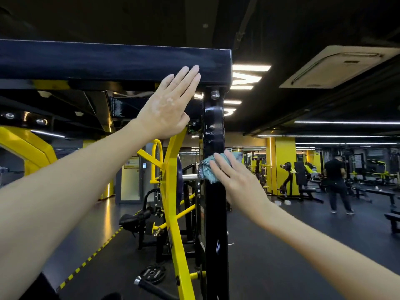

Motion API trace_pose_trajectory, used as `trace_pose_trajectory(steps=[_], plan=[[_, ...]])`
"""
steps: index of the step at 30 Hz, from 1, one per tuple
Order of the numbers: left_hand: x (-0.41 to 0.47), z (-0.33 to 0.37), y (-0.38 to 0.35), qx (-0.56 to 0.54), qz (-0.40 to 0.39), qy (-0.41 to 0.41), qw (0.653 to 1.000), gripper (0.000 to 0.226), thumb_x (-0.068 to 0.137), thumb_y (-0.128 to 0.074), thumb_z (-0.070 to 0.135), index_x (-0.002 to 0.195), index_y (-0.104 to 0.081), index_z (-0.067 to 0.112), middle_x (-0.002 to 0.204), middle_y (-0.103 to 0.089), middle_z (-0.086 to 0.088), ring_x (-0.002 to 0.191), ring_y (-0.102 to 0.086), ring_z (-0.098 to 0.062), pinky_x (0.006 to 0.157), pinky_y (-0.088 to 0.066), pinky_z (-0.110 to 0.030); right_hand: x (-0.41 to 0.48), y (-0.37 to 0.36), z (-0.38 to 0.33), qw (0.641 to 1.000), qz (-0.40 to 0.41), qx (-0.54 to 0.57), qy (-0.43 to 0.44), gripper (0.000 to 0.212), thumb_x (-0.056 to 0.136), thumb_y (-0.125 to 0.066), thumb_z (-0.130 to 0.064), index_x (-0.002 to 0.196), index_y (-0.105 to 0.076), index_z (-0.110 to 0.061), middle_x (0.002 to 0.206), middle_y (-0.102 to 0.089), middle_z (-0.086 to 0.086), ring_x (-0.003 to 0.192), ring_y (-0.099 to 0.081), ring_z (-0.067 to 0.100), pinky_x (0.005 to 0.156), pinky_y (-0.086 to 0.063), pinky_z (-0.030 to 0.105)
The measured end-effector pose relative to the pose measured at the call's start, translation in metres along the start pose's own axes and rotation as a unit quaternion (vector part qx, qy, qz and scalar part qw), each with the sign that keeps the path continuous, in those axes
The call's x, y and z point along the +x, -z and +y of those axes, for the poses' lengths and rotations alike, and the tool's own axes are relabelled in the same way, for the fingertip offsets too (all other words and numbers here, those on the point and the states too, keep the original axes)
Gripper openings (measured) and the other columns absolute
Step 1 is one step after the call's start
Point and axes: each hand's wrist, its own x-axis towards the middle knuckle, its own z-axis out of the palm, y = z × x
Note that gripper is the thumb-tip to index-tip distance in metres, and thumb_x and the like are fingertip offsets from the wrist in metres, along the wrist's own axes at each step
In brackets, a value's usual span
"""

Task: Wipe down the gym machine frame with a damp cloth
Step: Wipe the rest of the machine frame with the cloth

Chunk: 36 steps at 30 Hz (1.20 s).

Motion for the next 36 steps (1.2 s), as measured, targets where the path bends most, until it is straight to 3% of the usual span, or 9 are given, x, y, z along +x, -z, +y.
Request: trace_pose_trajectory(steps=[4,9,12,15,18,21,26,32,36], plan=[[0.0,0.0,0.004,0.002,-0.022,-0.001,1.0,0.078,0.088,-0.048,0.013,0.156,-0.013,0.001,0.165,-0.007,-0.016,0.153,-0.006,-0.031,0.123,-0.008,-0.043,0.058,0.019,0.026,1.0,0.009,-0.013,-0.014,0.072,0.072,-0.077,-0.003,0.138,-0.049,-0.004,0.142,-0.05,0.018,0.134,-0.042,0.038,0.111,-0.036,0.052],[-0.005,0.01,0.003,-0.001,-0.009,0.012,1.0,0.076,0.086,-0.044,0.01,0.155,-0.016,-0.002,0.164,-0.011,-0.019,0.152,-0.011,-0.034,0.123,-0.011,-0.043,0.071,0.015,0.012,0.994,0.02,0.022,-0.104,0.068,0.077,-0.07,0.006,0.14,-0.047,0.0,0.147,-0.044,0.021,0.139,-0.036,0.041,0.098,-0.049,0.049],[-0.02,0.021,-0.007,0.005,-0.016,-0.033,0.999,0.073,0.086,-0.037,0.015,0.155,-0.018,-0.001,0.164,-0.013,-0.018,0.152,-0.012,-0.032,0.123,-0.014,-0.044,0.009,0.002,-0.015,0.997,0.018,0.029,-0.071,0.074,0.068,-0.08,0.006,0.136,-0.05,0.003,0.143,-0.048,0.024,0.134,-0.043,0.044,0.098,-0.047,0.047],[-0.04,0.033,-0.021,0.018,-0.085,-0.103,0.991,0.072,0.091,-0.035,0.019,0.157,-0.011,0.006,0.165,-0.003,-0.011,0.153,-0.005,-0.026,0.123,-0.006,-0.04,-0.034,-0.002,-0.03,0.999,-0.014,0.012,-0.026,0.072,0.064,-0.085,0.004,0.131,-0.057,0.004,0.138,-0.054,0.023,0.128,-0.05,0.043,0.103,-0.04,0.046],[-0.045,0.037,-0.032,0.043,-0.148,-0.134,0.979,0.071,0.096,-0.035,0.021,0.157,0.0,0.012,0.164,0.007,-0.006,0.153,0.003,-0.022,0.122,0.001,-0.037,-0.025,0.003,-0.017,1.0,-0.03,-0.007,-0.005,0.074,0.066,-0.083,0.0,0.135,-0.055,-0.001,0.14,-0.053,0.021,0.131,-0.048,0.041,0.106,-0.039,0.05],[-0.04,0.035,-0.036,0.048,-0.171,-0.127,0.976,0.074,0.098,-0.036,0.024,0.156,0.008,0.016,0.159,0.018,-0.001,0.153,0.006,-0.022,0.121,0.005,-0.035,0.019,0.014,0.003,0.999,-0.012,-0.02,-0.041,0.068,0.076,-0.072,-0.001,0.139,-0.048,-0.001,0.145,-0.047,0.02,0.136,-0.041,0.04,0.112,-0.031,0.053],[-0.043,0.036,-0.042,0.03,-0.167,-0.111,0.979,0.074,0.094,-0.033,0.023,0.157,0.007,0.016,0.163,0.013,-0.002,0.153,0.004,-0.02,0.118,0.008,-0.033,0.028,0.005,-0.015,0.996,0.044,0.001,-0.081,0.058,0.079,-0.061,0.009,0.136,-0.048,0.008,0.141,-0.048,0.026,0.136,-0.04,0.042,0.112,-0.036,0.051],[-0.048,0.044,-0.047,0.04,-0.136,-0.109,0.984,0.079,0.092,-0.047,0.018,0.157,-0.002,0.008,0.165,0.003,-0.011,0.153,-0.003,-0.025,0.121,0.0,-0.035,-0.069,-0.015,-0.06,1.0,-0.013,0.019,0.016,0.05,0.085,-0.043,0.006,0.133,-0.055,0.005,0.141,-0.051,0.023,0.132,-0.047,0.039,0.103,-0.047,0.049],[-0.048,0.045,-0.043,0.046,-0.139,-0.116,0.982,0.078,0.092,-0.044,0.021,0.157,-0.002,0.006,0.165,0.003,-0.013,0.153,-0.002,-0.025,0.121,-0.001,-0.035,-0.032,0.002,-0.031,0.999,0.016,0.018,0.025,0.056,0.071,-0.066,0.008,0.127,-0.06,0.004,0.134,-0.058,0.023,0.125,-0.054,0.039,0.106,-0.04,0.047]])
